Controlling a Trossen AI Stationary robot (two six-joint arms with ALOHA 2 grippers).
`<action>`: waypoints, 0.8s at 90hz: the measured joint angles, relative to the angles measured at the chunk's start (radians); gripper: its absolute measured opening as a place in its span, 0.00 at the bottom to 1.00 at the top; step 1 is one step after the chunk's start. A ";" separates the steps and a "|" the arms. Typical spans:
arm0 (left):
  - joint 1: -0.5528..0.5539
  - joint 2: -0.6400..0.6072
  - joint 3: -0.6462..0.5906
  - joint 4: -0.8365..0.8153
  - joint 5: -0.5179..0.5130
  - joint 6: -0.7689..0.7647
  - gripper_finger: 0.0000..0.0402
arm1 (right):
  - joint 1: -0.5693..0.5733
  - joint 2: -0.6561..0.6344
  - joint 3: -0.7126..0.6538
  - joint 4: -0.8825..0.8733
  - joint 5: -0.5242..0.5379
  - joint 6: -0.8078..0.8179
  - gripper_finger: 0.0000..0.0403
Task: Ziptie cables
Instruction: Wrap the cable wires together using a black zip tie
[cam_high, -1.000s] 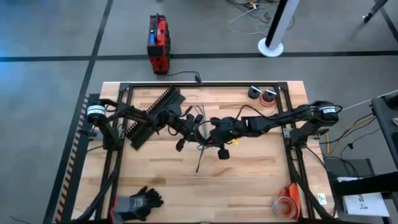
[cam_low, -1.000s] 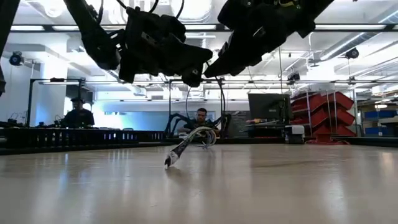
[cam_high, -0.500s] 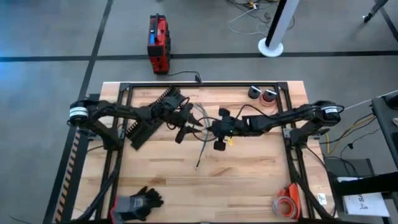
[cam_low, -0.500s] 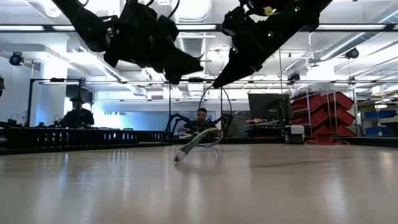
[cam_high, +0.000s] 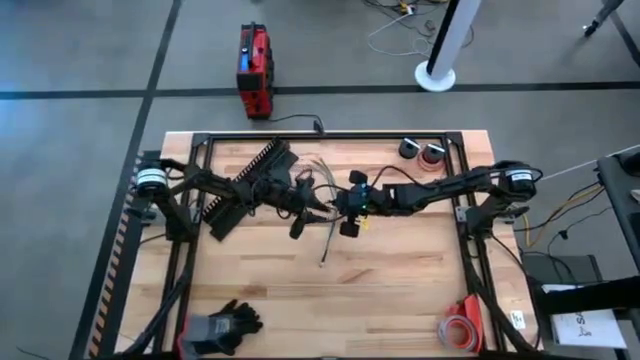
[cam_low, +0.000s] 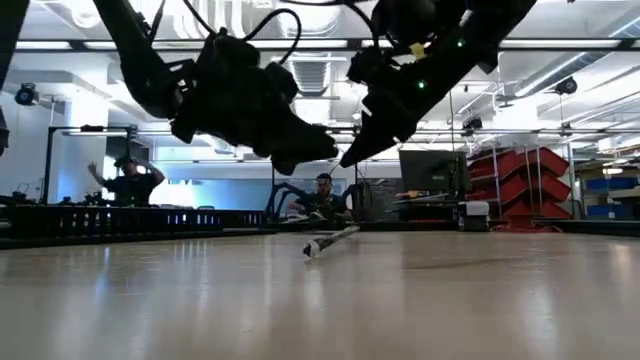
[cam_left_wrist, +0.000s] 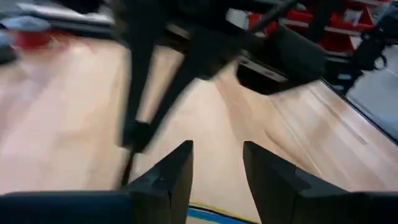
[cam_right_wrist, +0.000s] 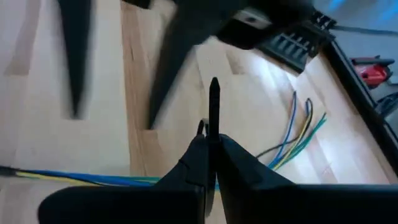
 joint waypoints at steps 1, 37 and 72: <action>-0.005 0.001 -0.001 -0.001 0.000 -0.002 0.30 | -0.002 0.000 0.000 -0.002 0.000 0.000 0.01; -0.207 0.077 -0.010 0.017 -0.297 -0.028 0.21 | -0.046 -0.003 -0.002 -0.003 0.000 0.000 0.01; -0.259 0.336 0.170 -0.028 -0.204 -0.130 0.15 | -0.046 -0.010 -0.002 -0.024 0.000 -0.006 0.01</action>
